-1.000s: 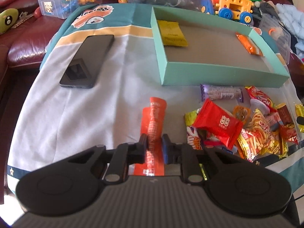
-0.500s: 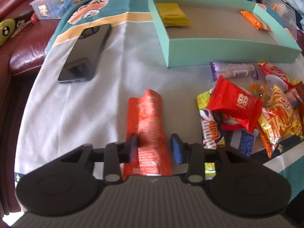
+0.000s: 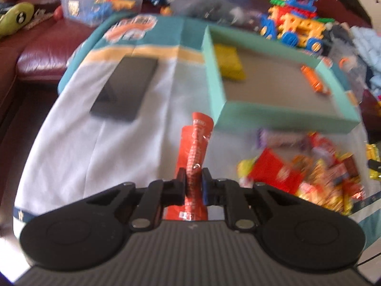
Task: Organize snacks
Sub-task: 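Place both held snacks into the teal tray and open both grippers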
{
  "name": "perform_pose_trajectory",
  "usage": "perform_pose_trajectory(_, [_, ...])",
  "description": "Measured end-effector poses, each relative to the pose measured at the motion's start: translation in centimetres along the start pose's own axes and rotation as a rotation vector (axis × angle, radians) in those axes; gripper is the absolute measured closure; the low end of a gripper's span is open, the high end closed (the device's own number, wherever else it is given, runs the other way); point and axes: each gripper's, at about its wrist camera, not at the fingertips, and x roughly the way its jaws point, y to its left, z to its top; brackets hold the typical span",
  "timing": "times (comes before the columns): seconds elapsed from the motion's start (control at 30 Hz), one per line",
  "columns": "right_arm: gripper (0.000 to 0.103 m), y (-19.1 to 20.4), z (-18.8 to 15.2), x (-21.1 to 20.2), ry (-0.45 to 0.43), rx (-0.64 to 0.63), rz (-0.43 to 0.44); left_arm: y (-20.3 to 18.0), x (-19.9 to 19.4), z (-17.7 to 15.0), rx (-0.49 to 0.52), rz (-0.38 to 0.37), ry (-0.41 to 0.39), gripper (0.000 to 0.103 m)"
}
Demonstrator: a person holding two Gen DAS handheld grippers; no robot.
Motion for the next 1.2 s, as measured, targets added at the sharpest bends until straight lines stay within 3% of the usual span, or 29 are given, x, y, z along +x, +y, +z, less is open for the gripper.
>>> perform_pose_trajectory(0.17, [0.056, 0.8, 2.5, -0.1, -0.062, -0.012, 0.018, -3.2, -0.3, 4.1, 0.031, -0.058, -0.067, 0.091])
perform_pose_trajectory(0.37, [0.056, 0.7, 7.7, 1.3, -0.13, 0.022, 0.06, -7.0, 2.0, 9.3, 0.045, -0.067, -0.116, 0.091])
perform_pose_trajectory(0.57, [0.056, 1.8, 12.2, 5.7, -0.072, -0.055, 0.083, -8.4, 6.8, 12.5, 0.05, -0.02, -0.084, 0.091])
perform_pose_trajectory(0.77, [0.056, 2.6, 13.0, 9.6, -0.011, -0.077, 0.092, -7.8, 10.3, 13.4, 0.054, 0.027, -0.039, 0.087])
perform_pose_trajectory(0.8, [0.056, 2.6, 13.0, 10.2, -0.005, -0.078, 0.093, -7.8, 10.5, 13.4, 0.06, 0.041, -0.039, 0.084])
perform_pose_trajectory(0.83, [0.055, 2.6, 13.0, 10.8, 0.001, -0.077, 0.093, -7.9, 10.7, 13.4, 0.067, 0.06, -0.044, 0.074])
perform_pose_trajectory(0.87, [0.05, 2.6, 13.0, 11.2, 0.006, -0.072, 0.098, -7.9, 10.7, 13.3, 0.073, 0.073, -0.05, 0.059])
perform_pose_trajectory(0.9, [0.034, 2.4, 13.0, 11.5, 0.005, -0.062, 0.104, -8.0, 10.5, 13.3, 0.074, 0.078, -0.059, 0.032])
perform_pose_trajectory(0.93, [0.027, 2.2, 13.0, 11.6, 0.007, -0.046, 0.124, -8.1, 10.3, 13.2, 0.073, 0.08, -0.08, 0.015])
perform_pose_trajectory(1.0, [0.018, 2.0, 13.0, 11.5, 0.0, -0.015, 0.172, -8.3, 9.5, 12.9, 0.085, 0.081, -0.12, 0.01])
perform_pose_trajectory(1.2, [0.0, 2.4, 12.8, 9.7, -0.036, -0.008, 0.174, -8.3, 7.9, 12.2, 0.076, 0.064, -0.126, 0.001])
